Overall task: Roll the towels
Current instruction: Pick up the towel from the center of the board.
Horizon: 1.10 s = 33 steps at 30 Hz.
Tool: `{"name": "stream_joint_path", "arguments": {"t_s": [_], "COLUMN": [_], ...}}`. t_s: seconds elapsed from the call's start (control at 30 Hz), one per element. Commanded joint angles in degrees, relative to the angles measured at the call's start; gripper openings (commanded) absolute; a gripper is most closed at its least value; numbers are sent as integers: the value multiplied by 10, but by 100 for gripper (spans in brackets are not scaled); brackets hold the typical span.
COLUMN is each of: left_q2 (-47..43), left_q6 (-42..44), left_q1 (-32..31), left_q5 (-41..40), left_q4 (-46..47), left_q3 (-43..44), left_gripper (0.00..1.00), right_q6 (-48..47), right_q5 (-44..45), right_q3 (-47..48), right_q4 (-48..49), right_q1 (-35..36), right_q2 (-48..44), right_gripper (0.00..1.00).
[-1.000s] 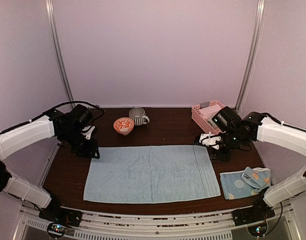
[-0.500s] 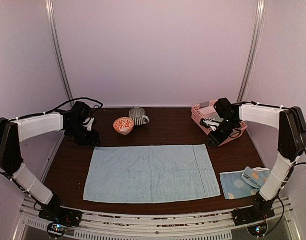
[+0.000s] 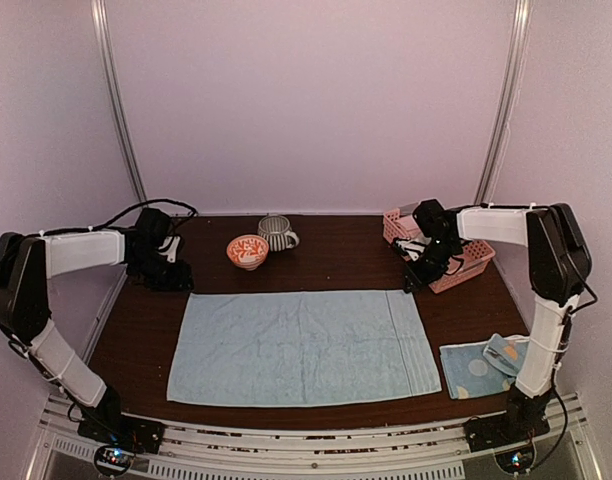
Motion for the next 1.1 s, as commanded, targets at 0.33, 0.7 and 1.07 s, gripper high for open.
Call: {"name": "stream_joint_path", "arguments": {"t_s": [0.33,0.7,1.07], "left_q2": [8,30,73], "left_q6": [20,22,32], "left_q1": [21,40,97], "left_q5": [7,86,159], "left_q4": [48,82,103], "left_q3": [-31,-44,-39], "left_gripper": [54,52,53], "right_q6": [45,63,46], "right_q5": [46,-55,-29], "right_q3": [46,53,50], "right_q4": [25,13,16], "right_q1": [-1,-26,-26], "right_q2": [64,98,34], "right_gripper": [38,35,36]}}
